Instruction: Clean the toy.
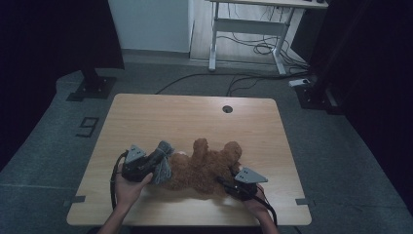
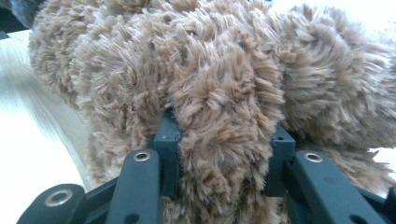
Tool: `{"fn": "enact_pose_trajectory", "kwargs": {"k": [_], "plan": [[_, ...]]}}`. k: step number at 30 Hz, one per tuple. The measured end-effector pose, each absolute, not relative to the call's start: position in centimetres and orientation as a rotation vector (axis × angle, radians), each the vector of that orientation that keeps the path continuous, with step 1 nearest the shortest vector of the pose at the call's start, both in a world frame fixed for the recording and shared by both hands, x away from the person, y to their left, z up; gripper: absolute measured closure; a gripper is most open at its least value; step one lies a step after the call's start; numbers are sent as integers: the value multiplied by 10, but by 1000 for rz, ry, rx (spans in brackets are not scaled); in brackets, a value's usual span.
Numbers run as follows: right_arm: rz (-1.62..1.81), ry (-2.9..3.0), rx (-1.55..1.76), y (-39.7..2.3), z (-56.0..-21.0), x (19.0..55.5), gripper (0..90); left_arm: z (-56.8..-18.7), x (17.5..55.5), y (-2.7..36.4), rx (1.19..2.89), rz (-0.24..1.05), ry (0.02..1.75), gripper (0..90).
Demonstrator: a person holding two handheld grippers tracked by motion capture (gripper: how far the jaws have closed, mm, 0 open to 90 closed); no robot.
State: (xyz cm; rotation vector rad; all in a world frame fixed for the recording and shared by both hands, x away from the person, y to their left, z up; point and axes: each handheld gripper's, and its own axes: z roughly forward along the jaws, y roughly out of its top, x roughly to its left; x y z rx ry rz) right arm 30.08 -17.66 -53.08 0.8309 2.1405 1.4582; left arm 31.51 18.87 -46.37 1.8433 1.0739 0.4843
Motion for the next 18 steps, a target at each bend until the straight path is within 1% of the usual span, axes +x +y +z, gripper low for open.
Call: {"fn": "enact_pose_trajectory", "kwargs": {"k": [2,4,5,6,7,8,9,10,13,14,15,16,18], "plan": [[1457,2140,830,-177,-531,301,595,-456,314,178,1849,484,1033,767],[1459,2142,834,-177,-531,302,595,-447,317,162,1852,451,986,766],[1460,2142,835,-177,-530,302,595,-447,317,162,1852,451,986,765],[1460,2143,836,-177,-530,303,594,-441,319,153,1853,415,957,765],[1459,2144,835,-177,-530,303,595,-436,321,142,1850,384,925,765],[1461,2145,837,-178,-530,303,594,-428,323,119,1856,351,861,764],[1461,2145,837,-178,-530,303,594,-428,323,119,1856,351,861,764],[1463,2143,837,-178,-530,303,594,-421,324,98,1872,330,811,764],[1466,2146,837,-178,-530,303,593,-412,329,58,1916,316,740,761],[1464,2147,831,-178,-530,303,593,-411,335,35,1951,300,724,761],[1464,2147,831,-178,-530,303,593,-411,335,35,1951,300,724,761],[1455,2144,826,-177,-530,303,593,-415,343,19,1990,301,732,761],[1453,2145,829,-177,-530,302,593,-425,356,6,2051,297,765,761]]}}
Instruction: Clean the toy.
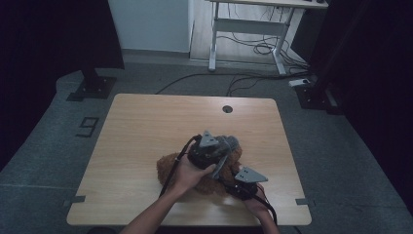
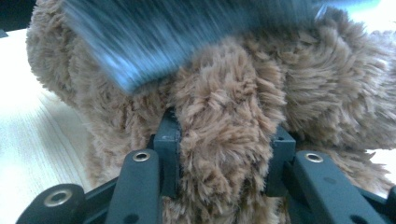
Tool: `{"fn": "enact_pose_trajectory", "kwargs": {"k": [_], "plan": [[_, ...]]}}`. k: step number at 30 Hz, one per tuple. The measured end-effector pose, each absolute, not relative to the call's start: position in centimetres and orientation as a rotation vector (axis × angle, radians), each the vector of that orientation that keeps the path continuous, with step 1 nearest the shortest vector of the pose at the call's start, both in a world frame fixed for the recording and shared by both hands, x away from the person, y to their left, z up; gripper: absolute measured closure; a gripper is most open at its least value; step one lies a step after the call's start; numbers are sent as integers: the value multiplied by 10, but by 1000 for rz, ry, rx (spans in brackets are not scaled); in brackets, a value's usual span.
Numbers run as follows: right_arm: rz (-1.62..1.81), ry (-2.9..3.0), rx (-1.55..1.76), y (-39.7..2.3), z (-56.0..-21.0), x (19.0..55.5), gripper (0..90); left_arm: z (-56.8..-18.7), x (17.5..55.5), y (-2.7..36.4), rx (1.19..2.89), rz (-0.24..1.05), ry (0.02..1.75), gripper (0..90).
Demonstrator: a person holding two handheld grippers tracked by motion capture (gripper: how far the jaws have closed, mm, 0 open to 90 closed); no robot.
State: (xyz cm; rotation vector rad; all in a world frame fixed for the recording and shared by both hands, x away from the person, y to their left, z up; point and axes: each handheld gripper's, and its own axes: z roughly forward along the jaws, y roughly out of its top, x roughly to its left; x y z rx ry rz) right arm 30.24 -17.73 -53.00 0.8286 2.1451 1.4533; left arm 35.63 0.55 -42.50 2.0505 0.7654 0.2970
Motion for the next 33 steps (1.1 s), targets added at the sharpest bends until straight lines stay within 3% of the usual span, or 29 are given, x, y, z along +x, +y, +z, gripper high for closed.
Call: {"fn": "enact_pose_trajectory", "kwargs": {"k": [5,13,20,33], "plan": [[1465,2143,846,-178,-531,303,592,-446,369,20,2057,284,834,764],[1467,2148,843,-177,-530,302,592,-453,339,91,1976,400,874,765],[1477,2147,858,-178,-531,302,593,-451,322,115,1933,446,870,768],[1493,2146,871,-180,-532,305,594,-463,327,173,1870,446,1030,765]]}}
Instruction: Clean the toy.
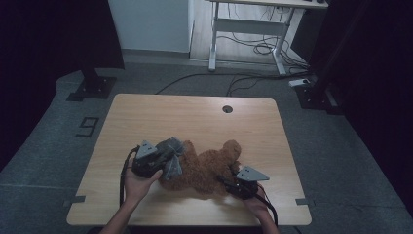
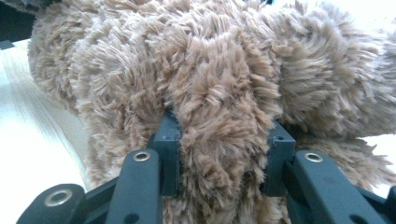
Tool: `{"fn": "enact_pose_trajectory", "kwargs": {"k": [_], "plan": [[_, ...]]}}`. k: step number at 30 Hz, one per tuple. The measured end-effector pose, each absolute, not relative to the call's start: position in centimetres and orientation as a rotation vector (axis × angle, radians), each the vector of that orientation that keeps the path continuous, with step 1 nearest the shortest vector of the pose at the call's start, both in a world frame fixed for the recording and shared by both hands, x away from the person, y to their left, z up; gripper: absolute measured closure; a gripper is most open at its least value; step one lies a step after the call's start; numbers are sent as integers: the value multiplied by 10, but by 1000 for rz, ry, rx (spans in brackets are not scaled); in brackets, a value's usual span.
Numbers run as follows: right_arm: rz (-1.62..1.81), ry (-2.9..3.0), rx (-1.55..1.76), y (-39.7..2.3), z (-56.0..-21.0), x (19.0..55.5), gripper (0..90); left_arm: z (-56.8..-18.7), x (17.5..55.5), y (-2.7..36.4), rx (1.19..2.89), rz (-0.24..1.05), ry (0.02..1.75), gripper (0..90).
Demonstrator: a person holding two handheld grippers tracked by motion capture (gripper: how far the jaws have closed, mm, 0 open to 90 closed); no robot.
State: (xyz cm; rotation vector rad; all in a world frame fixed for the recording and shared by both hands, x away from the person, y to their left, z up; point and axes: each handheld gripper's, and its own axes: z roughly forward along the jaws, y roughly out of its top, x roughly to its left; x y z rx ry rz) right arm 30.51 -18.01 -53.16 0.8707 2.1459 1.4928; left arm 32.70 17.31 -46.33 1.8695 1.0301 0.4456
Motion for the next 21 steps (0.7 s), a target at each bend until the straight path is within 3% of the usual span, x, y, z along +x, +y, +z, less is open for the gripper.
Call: {"fn": "enact_pose_trajectory", "kwargs": {"k": [12,21], "plan": [[1484,2131,884,-180,-533,307,599,-484,340,201,1860,389,1143,764],[1444,2075,933,-173,-531,314,608,-435,342,141,1861,418,944,764]]}}
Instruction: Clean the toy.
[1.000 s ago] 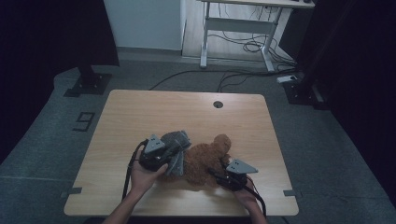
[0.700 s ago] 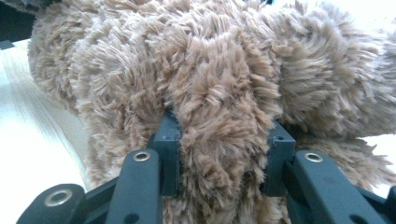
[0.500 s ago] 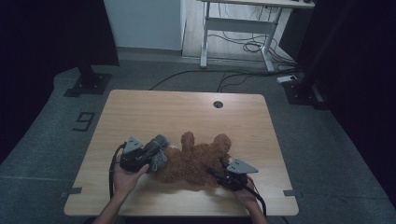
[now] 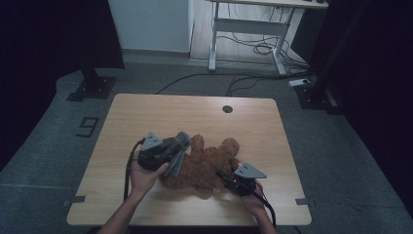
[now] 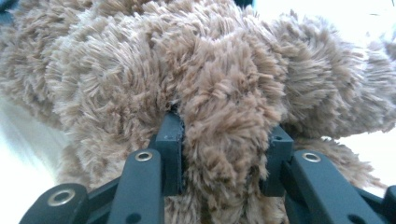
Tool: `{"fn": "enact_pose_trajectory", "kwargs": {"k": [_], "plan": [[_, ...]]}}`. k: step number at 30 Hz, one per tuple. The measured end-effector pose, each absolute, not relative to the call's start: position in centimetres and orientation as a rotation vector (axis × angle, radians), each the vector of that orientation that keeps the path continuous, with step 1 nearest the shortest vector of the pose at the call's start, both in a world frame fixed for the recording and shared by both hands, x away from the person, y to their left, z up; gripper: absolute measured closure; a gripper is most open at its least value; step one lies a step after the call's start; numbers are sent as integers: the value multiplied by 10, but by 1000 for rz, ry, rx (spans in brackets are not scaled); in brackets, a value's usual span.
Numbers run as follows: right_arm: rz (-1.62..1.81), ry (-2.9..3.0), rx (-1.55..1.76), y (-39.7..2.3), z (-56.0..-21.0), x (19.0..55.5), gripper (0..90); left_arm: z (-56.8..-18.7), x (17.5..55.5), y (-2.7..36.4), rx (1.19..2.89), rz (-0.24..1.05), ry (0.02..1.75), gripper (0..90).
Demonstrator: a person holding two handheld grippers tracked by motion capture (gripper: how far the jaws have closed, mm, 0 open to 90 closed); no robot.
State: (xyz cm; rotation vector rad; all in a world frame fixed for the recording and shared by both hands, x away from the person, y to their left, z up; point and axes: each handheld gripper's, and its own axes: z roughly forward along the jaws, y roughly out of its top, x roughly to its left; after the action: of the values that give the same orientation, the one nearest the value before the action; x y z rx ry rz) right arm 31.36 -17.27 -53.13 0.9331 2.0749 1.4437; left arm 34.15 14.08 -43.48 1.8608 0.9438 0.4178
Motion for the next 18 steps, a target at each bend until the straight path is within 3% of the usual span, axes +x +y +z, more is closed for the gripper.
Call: {"fn": "enact_pose_trajectory", "kwargs": {"k": [6,8,12,18], "plan": [[1441,2069,921,-172,-531,314,615,-415,350,77,1920,376,817,762],[1440,2070,917,-172,-531,313,615,-418,359,48,1962,328,805,760],[1434,2079,910,-174,-531,310,615,-436,369,27,2041,324,816,758],[1431,2086,901,-174,-532,308,616,-450,365,49,2031,368,850,757]]}}
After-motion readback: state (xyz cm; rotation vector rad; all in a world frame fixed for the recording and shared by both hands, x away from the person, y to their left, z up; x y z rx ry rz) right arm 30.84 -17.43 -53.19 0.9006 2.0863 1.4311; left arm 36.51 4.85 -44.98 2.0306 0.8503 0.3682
